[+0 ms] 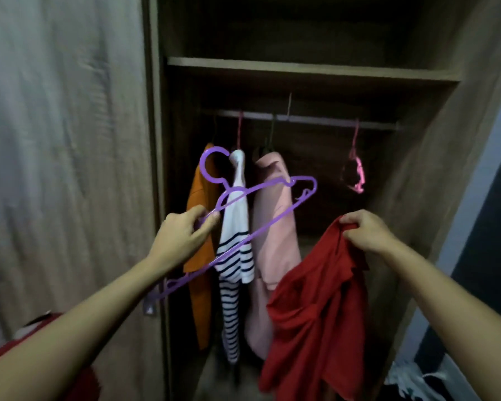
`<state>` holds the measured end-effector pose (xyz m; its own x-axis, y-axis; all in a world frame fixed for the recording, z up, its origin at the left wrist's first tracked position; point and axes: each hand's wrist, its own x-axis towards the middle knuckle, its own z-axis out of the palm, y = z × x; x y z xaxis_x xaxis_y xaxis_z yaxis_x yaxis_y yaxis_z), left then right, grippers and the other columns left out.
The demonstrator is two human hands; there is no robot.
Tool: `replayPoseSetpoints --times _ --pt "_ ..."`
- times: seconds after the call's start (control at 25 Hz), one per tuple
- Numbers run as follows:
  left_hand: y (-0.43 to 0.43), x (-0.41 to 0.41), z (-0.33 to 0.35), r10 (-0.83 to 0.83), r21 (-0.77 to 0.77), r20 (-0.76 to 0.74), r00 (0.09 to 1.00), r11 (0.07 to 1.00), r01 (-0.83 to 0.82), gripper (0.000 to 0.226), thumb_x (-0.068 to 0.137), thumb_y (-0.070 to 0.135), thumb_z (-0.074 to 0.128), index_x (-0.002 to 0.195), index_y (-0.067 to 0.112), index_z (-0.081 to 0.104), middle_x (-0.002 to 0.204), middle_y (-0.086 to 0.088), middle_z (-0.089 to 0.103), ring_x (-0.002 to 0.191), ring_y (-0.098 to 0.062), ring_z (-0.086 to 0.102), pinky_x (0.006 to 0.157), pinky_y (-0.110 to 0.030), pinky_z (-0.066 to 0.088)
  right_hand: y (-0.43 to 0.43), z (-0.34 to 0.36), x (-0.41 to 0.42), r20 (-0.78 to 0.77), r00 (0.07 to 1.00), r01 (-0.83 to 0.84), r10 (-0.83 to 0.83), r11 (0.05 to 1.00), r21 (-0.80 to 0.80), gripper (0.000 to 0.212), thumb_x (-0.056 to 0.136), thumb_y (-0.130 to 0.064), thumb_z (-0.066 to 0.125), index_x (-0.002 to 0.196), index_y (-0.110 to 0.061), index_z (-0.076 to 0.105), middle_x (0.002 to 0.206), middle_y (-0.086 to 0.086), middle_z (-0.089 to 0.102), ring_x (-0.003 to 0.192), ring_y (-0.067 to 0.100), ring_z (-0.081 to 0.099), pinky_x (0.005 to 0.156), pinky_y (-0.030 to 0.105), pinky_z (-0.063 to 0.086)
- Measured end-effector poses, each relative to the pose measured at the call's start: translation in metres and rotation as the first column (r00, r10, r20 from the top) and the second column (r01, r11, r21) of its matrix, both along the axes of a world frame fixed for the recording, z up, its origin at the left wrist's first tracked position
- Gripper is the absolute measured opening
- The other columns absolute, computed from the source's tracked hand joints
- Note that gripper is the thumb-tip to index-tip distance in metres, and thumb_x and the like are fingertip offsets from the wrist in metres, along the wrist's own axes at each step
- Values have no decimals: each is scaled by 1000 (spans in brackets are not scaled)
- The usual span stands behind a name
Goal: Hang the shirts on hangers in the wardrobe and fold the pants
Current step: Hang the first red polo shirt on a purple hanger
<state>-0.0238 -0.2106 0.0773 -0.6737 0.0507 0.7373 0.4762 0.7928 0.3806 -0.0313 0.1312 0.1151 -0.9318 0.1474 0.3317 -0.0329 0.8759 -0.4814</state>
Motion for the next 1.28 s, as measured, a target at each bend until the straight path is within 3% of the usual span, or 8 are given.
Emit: replayPoseSetpoints --times 0.36,0.56,0.72,0.88,1.0,1.12,1.2,1.28 --pt "-35 17 -27 -280 -98 -74 957 957 272 64 86 69 35 98 20 74 85 8 74 75 -1 65 65 -12 44 -30 -6 17 -73 991 -112 116 992 62 42 74 4 64 116 -2 64 123 14 59 117 27 55 96 21 36" --pt "12 19 -65 -333 -109 -64 941 939 325 56 90 64 35 95 22 71 79 1 73 68 -10 68 60 -30 47 -86 0 31 -60 905 -375 421 857 355 51 72 3 58 121 -7 61 133 6 53 124 24 48 101 20 29" --pt "34 22 -74 -270 148 -136 953 946 289 42 88 51 47 86 17 72 69 1 71 63 -13 67 59 -32 46 -102 2 40 -73 849 -414 523 744 524 40 86 -40 50 125 -31 55 127 -13 56 113 18 44 96 37 36" --pt "34 18 -61 -268 218 -164 949 929 300 42 88 51 50 85 17 73 69 1 72 62 -15 68 58 -37 51 -92 7 30 -280 814 -121 509 620 776 59 91 -63 13 106 -32 60 85 -4 66 79 21 60 70 35 29" --pt "29 16 -56 -156 110 -116 981 980 169 59 85 70 37 88 22 71 72 2 70 67 -19 66 60 -37 49 -92 -1 26 -327 775 -121 541 635 763 50 93 -59 24 76 -22 54 64 -1 62 59 23 64 50 28 30" --pt "33 30 -75 111 102 -294 949 991 -84 43 84 54 52 109 21 60 100 -5 58 92 -24 53 77 -35 36 -87 -14 27 -407 737 -131 539 705 697 40 90 -51 42 69 -19 56 62 -1 62 55 22 64 41 21 24" --pt "56 53 -107 11 155 -352 936 987 47 29 80 39 58 105 24 56 103 -3 46 92 -22 47 78 -34 37 -83 -12 25 -468 712 -115 524 744 658 40 90 -49 42 69 -19 59 64 -1 63 57 21 65 41 22 26" --pt "81 59 -146 -89 43 -170 981 994 98 23 79 39 57 100 30 60 109 -1 43 97 -22 46 79 -35 41 -85 -4 23 -505 687 -107 523 760 641 42 91 -50 40 71 -18 59 66 0 64 61 20 65 41 25 29"
